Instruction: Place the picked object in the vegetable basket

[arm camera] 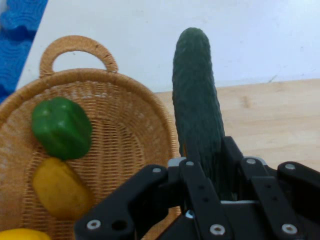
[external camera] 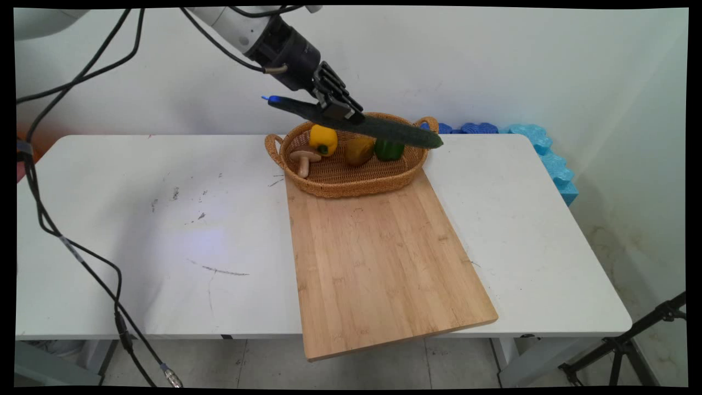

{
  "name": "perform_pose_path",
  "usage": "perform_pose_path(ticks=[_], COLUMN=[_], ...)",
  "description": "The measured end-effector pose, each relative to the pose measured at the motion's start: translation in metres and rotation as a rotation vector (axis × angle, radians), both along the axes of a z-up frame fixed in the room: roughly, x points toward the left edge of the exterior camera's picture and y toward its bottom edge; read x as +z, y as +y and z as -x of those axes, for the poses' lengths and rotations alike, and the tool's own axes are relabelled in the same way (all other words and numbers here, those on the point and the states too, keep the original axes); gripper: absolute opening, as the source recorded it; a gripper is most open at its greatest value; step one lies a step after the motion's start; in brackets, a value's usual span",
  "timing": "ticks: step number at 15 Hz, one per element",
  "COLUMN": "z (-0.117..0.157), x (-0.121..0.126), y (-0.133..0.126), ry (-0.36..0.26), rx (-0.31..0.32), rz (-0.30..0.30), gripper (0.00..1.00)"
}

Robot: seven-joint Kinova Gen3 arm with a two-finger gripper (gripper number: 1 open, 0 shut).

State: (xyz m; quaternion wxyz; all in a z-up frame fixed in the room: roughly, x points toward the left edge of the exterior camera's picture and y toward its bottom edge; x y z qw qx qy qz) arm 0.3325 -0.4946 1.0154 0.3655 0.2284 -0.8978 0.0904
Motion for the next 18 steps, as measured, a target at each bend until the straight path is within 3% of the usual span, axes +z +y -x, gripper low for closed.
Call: perform_pose_path(ticks=[8, 18], z=[0.025, 0.057], x=[-0.038, -0.127], y=[0.047, 0.092], ry=[0.034, 0.049], rx=[0.019, 0.108], rz=[-0.059, -0.114], gripper=[0.0, 0.0])
